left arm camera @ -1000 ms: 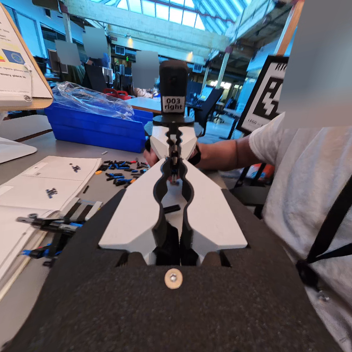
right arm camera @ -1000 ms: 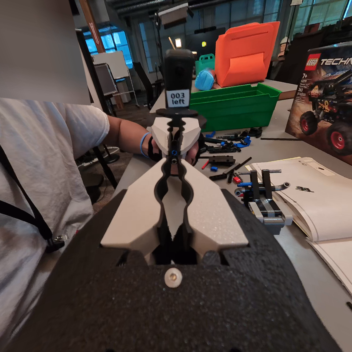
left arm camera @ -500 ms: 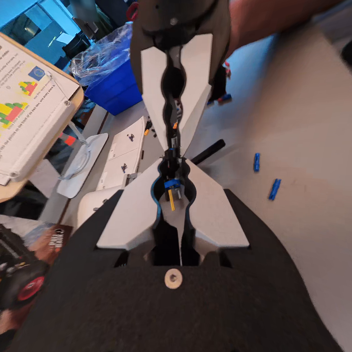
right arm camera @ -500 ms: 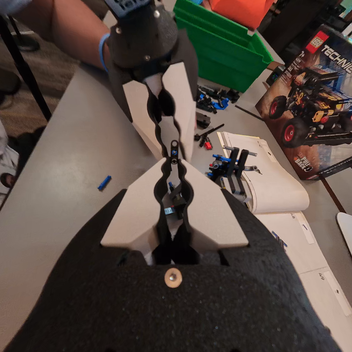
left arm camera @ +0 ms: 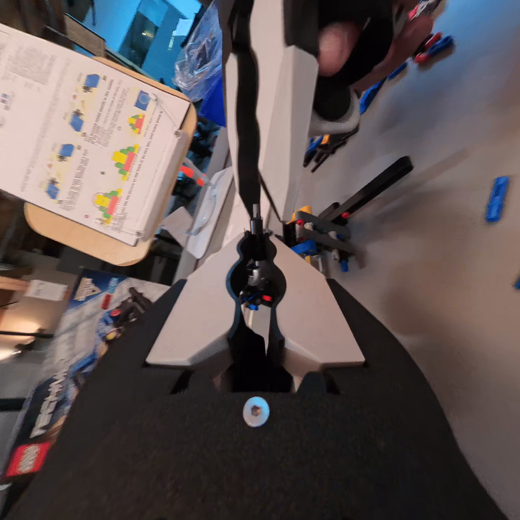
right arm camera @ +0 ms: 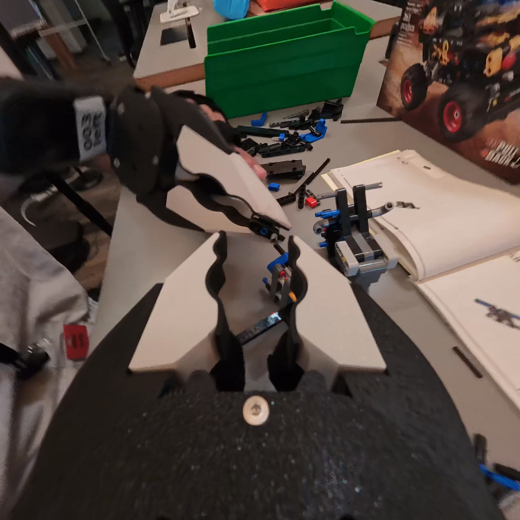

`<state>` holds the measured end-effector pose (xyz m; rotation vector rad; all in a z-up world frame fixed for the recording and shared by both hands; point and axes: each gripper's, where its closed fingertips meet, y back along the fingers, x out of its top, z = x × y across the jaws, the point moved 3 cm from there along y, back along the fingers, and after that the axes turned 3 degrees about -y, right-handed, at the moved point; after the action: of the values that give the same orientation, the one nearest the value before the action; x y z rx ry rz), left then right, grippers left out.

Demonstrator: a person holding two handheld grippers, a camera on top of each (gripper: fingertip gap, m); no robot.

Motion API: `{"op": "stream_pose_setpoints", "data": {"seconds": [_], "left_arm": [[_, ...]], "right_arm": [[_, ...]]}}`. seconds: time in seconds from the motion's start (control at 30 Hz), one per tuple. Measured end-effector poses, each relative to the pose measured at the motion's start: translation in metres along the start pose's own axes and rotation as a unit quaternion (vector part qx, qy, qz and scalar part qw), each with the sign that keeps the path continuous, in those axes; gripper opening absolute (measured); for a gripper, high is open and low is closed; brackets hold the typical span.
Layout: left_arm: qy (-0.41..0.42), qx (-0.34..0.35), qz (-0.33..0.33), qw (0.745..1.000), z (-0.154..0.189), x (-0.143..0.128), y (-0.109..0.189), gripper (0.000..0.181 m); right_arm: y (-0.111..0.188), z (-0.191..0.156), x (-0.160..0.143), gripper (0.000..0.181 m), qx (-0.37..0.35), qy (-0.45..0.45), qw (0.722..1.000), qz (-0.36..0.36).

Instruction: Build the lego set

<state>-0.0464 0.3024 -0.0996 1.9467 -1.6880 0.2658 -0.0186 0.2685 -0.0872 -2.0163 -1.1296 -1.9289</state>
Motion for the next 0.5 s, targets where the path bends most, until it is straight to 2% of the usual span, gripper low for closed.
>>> {"op": "stream_pose_setpoints", "data": {"seconds": [0.1,0.23,0.27,0.5], "left_arm": [[-0.050,0.036,-0.025,0.998,-0.0006,0.0003,-0.0003,0.005],[-0.083,0.062,-0.029,0.994,0.0004,0.0027,0.0010,0.005],[-0.085,0.063,-0.030,0.994,0.0015,0.0034,0.0011,0.005],[-0.106,0.085,-0.015,0.991,0.0003,0.0082,0.0045,0.005]], "right_arm": [[-0.0039,-0.0015,0.0003,0.040,0.031,-0.061,0.998,0.010],[-0.0032,0.0007,0.0019,0.029,0.045,-0.093,0.994,0.027],[-0.0033,0.0024,0.0003,0.023,0.037,-0.087,0.995,0.023],[-0.0006,-0.0008,0.0028,0.023,0.031,-0.054,0.998,0.024]]}}
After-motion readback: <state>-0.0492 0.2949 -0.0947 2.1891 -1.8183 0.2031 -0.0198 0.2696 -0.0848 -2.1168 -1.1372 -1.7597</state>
